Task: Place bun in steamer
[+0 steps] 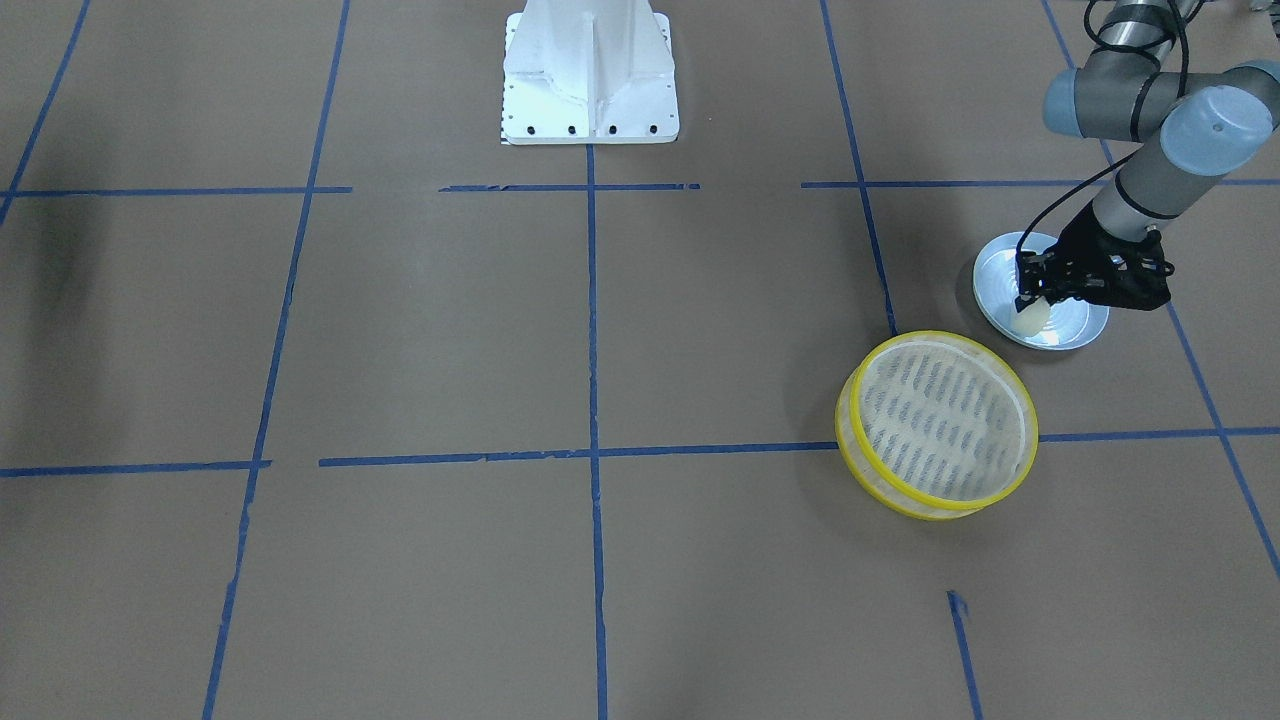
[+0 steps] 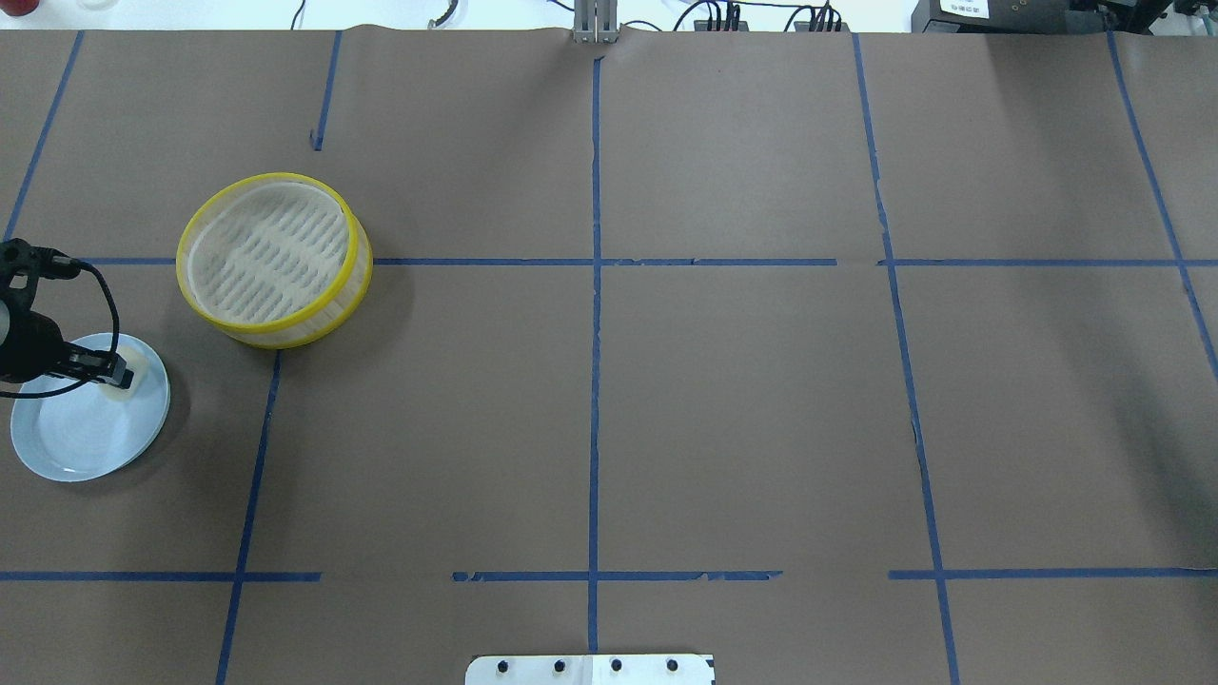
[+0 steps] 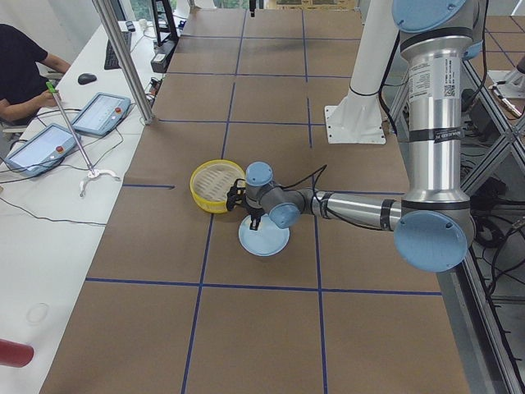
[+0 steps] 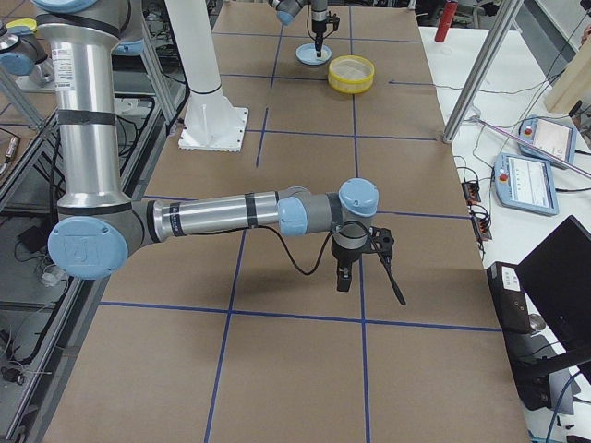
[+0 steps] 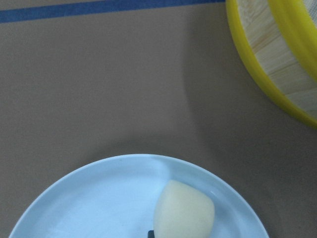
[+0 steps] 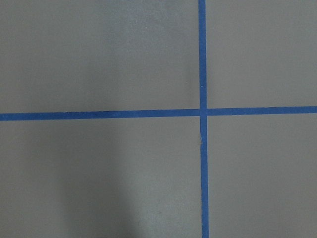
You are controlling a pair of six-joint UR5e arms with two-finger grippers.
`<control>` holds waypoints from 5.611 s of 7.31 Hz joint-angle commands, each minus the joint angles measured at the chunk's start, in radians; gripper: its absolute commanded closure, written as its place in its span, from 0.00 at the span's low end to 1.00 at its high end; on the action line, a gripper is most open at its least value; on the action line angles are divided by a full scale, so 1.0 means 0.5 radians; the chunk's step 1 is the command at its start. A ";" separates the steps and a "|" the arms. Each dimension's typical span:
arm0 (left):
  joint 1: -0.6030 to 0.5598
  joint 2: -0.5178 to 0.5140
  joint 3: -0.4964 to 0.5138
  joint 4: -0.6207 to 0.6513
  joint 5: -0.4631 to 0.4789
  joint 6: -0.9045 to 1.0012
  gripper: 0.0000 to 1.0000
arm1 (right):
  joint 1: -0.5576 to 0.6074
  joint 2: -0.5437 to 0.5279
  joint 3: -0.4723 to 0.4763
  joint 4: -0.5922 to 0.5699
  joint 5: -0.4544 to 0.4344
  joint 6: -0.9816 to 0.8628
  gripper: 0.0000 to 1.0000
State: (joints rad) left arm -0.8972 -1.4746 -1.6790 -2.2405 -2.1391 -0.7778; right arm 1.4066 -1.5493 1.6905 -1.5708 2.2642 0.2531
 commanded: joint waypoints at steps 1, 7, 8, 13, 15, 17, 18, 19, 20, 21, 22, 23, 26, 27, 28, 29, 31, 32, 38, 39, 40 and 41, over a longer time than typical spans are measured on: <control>-0.016 0.171 -0.224 0.032 -0.053 0.098 0.69 | 0.000 0.000 0.000 0.000 0.000 0.000 0.00; -0.672 -0.380 -0.732 1.784 -0.146 0.924 0.69 | 0.000 0.000 0.000 0.000 0.000 0.000 0.00; -0.663 -0.677 -0.695 2.121 -0.146 0.924 0.69 | 0.000 0.000 0.000 0.000 0.000 0.000 0.00; -0.228 -1.137 -0.052 1.723 -0.161 0.421 0.69 | 0.000 0.000 0.000 0.000 0.000 0.000 0.00; -0.184 -1.128 0.124 1.488 -0.161 0.365 0.70 | 0.000 0.000 0.000 0.000 0.000 0.000 0.00; -0.181 -1.122 0.198 1.401 -0.158 0.368 0.70 | 0.000 0.000 0.000 0.000 0.000 0.000 0.00; -0.160 -1.082 0.253 1.279 -0.158 0.350 0.70 | -0.003 0.000 0.003 0.000 0.000 0.000 0.00; -0.151 -1.082 0.326 1.157 -0.158 0.277 0.70 | 0.000 0.000 0.000 0.000 0.000 0.000 0.00; -0.136 -1.082 0.375 1.082 -0.158 0.258 0.70 | 0.000 0.000 0.000 0.000 0.000 0.000 0.00; -0.120 -1.079 0.382 1.076 -0.158 0.246 0.69 | -0.003 0.000 0.000 0.000 0.000 0.000 0.00; -0.108 -1.082 0.382 1.073 -0.155 0.230 0.69 | 0.000 0.000 0.000 0.000 0.000 0.000 0.00; -0.083 -1.079 0.391 1.036 -0.131 0.200 0.68 | -0.003 0.000 0.000 0.000 0.000 0.000 0.00; -0.059 -1.082 0.404 1.002 -0.097 0.184 0.02 | 0.000 0.000 0.000 0.000 0.000 0.000 0.00; -0.059 -1.082 0.397 1.002 -0.097 0.184 0.00 | 0.000 0.000 0.000 0.000 0.000 0.000 0.00; -0.059 -1.082 0.394 0.999 -0.097 0.190 0.00 | 0.000 0.000 0.000 0.000 0.000 0.000 0.00; -0.059 -1.079 0.388 1.002 -0.097 0.190 0.00 | 0.000 0.000 0.000 0.000 0.000 0.000 0.00; -0.107 -1.042 0.212 1.011 -0.085 0.203 0.00 | 0.000 0.000 0.000 0.000 0.000 0.000 0.00; -0.220 -0.948 0.022 1.023 -0.091 0.203 0.00 | 0.000 0.000 0.000 0.000 0.000 0.000 0.00; -1.379 -0.300 -0.073 1.066 -0.302 1.703 0.00 | -0.003 0.000 0.000 0.000 0.000 0.000 0.00; -1.426 -0.260 0.043 1.109 -0.287 1.736 0.00 | -0.003 0.000 0.000 0.000 0.000 0.000 0.00; -1.448 -0.172 0.139 1.103 -0.302 1.740 0.00 | 0.000 0.000 0.000 0.000 0.000 0.000 0.00; -1.442 -0.055 0.146 1.091 -0.308 1.740 0.00 | 0.000 0.000 0.000 0.000 0.000 0.000 0.00</control>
State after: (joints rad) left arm -1.6076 -1.5666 -1.6346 -1.6927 -2.2884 0.0806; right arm 1.4059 -1.5493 1.6905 -1.5708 2.2642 0.2531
